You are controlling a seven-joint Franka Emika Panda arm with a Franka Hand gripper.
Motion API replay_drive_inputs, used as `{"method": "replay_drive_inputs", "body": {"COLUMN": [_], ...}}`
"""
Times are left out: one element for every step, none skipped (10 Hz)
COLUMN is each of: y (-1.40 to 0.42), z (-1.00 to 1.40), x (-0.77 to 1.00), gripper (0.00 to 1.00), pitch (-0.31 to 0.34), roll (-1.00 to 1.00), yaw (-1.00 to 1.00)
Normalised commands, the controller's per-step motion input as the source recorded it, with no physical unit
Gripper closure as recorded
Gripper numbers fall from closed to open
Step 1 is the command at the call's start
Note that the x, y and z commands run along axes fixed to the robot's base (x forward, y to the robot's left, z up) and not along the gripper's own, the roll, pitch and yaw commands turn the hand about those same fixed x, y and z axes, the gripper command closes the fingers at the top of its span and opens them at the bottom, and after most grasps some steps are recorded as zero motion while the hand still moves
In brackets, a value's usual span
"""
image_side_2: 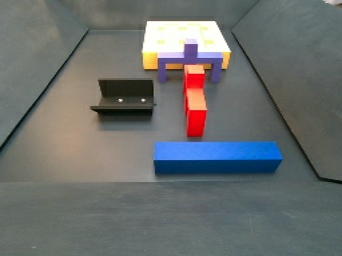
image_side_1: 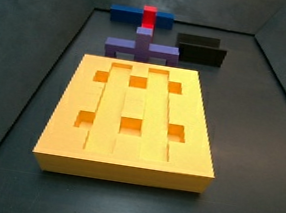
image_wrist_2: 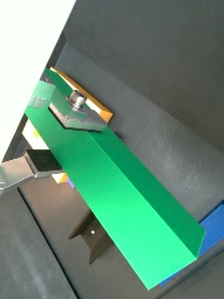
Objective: Pick up the green object. Move up. Move to above the board. Insert the green object.
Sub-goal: Move to above the board, then insert the green object.
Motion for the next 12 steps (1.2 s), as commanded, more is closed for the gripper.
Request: {"method": "replay_drive_inputs", "body": {"y": [-1.4, -1.4, -1.4, -1.4, -1.4, -1.4, -1.4, -1.4, -1.4, -0.51, -0.18, -0.01], "z": [0.19, 0.18, 0.17, 0.18, 0.19, 0.19, 0.2, 0.2, 0.21, 0.09, 0.05, 0.0], "x": [0.8, 0.8, 0.83, 0.87, 0.86, 0.85, 0.88, 0.92, 0.94, 0.39, 0.18, 0.04], "gripper": [1.0, 1.0, 1.0, 1.0, 1.0, 1.0, 1.0, 1.0, 1.0, 1.0, 1.0, 1.0], "pitch": [0.151, 0.187, 0.218, 0.203, 0.183, 0.151, 0.14, 0.157, 0.167, 0.184, 0.149, 0.013], "roll": [0.07, 0.11, 0.13, -0.02, -0.02, 0.04, 0.0, 0.02, 0.02, 0.06, 0.06, 0.02], "yaw": [0.16, 0.15, 0.14, 0.04, 0.03, 0.03, 0.02, 0.02, 0.01, 0.01, 0.01, 0.0]}}
